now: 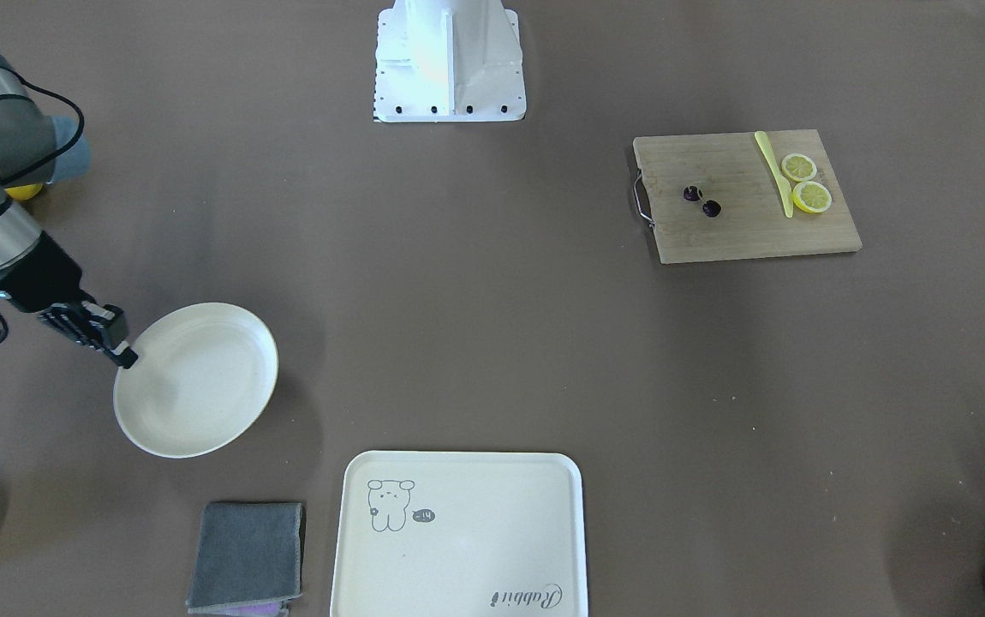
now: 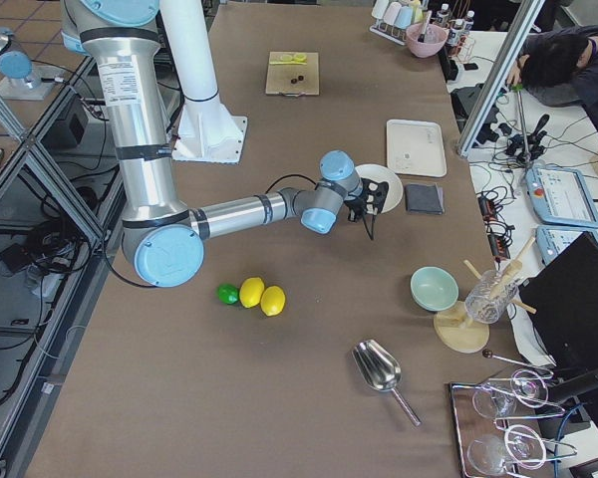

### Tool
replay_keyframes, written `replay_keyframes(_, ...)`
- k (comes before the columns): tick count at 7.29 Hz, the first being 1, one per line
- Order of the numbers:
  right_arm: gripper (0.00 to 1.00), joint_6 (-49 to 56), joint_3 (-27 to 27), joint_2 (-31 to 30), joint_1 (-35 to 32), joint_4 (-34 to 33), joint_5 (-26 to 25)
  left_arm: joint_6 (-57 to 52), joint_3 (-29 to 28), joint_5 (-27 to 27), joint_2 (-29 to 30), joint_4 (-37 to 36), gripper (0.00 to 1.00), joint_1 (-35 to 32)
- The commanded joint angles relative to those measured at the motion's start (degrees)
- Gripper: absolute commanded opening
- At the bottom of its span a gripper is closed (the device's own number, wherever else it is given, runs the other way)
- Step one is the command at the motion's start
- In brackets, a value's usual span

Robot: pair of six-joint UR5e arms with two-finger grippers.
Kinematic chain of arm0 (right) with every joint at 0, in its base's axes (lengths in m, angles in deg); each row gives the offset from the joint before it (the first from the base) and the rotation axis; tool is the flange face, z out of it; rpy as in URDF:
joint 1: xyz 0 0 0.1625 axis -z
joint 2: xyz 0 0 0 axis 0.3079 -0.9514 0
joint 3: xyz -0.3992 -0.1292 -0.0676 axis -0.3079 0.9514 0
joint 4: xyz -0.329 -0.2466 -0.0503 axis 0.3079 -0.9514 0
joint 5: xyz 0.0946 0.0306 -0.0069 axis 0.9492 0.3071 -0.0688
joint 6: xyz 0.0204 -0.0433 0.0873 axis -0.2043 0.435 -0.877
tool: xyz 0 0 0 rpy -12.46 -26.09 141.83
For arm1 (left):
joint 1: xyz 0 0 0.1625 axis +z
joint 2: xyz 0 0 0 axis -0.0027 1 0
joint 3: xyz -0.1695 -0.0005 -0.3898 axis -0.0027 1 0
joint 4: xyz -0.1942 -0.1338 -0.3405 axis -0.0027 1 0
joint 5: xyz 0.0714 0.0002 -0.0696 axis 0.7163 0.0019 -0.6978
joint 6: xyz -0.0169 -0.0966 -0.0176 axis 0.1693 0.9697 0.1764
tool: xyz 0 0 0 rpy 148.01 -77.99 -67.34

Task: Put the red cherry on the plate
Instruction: 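Slide the white plate with the right gripper toward the table center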

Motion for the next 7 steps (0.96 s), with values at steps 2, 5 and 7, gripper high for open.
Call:
replay_keyframes(2,0.0,-11.6,-7.03,11.69,18.39,-18.28,-17.93,1.05,0.25,-0.35,-0.06,0.0,0.98,0.0)
replay_keyframes(5,0.0,-15.66,-6.24,19.65,29.06,-30.63,-27.37,1.4,0.25,-1.41,-0.06,0.0,0.98,0.0)
replay_keyframes(7,0.45,-15.06,-5.8,19.48,29.97,-30.81,-27.59,2.02,0.25,-1.41,-0.06,0.0,0.98,0.09)
